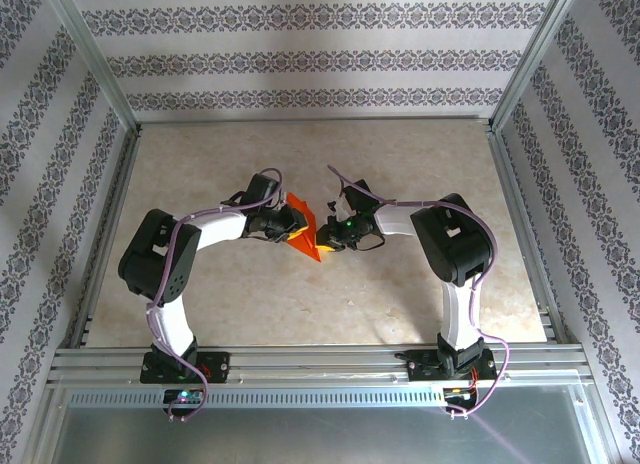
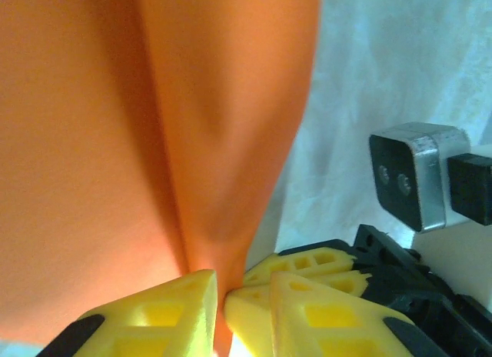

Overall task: Fold a paper plane with a square sheet of paper (pick it up from the middle)
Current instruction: Fourth fold the wing at the center of the table.

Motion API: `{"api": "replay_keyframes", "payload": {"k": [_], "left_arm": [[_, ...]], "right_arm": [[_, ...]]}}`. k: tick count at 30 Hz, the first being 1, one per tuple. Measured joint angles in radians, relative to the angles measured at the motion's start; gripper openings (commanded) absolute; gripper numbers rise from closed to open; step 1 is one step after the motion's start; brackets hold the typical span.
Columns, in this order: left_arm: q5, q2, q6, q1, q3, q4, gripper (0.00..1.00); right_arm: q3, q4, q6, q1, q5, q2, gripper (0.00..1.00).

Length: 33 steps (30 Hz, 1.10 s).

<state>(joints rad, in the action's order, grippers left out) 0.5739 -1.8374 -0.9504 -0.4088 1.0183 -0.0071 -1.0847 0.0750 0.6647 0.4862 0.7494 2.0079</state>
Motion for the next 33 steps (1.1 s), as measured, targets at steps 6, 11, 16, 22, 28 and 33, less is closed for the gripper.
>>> {"api": "replay_keyframes", "payload": {"k": [6, 11, 16, 22, 28, 33], "left_arm": [[0.040, -0.047, -0.027, -0.008, -0.002, 0.129, 0.20], [0.032, -0.064, -0.030, -0.009, -0.003, 0.137, 0.17], [0.005, -0.068, -0.031, -0.009, -0.027, 0.136, 0.16], [-0.013, -0.068, -0.035, -0.009, -0.042, 0.136, 0.16], [-0.013, -0.068, -0.039, -0.009, -0.043, 0.137, 0.17], [-0.004, -0.073, -0.042, -0.009, -0.043, 0.159, 0.20]], "right_arm": [[-0.002, 0.004, -0.008, 0.000, 0.000, 0.000, 0.12], [-0.004, 0.006, -0.009, 0.000, 0.000, 0.000, 0.13], [-0.006, 0.011, -0.010, 0.000, 0.000, 0.000, 0.14], [-0.006, 0.011, -0.010, 0.000, 0.000, 0.000, 0.15], [-0.006, 0.011, -0.010, 0.000, 0.000, 0.000, 0.15], [-0.006, 0.011, -0.013, 0.000, 0.001, 0.000, 0.15]]}}
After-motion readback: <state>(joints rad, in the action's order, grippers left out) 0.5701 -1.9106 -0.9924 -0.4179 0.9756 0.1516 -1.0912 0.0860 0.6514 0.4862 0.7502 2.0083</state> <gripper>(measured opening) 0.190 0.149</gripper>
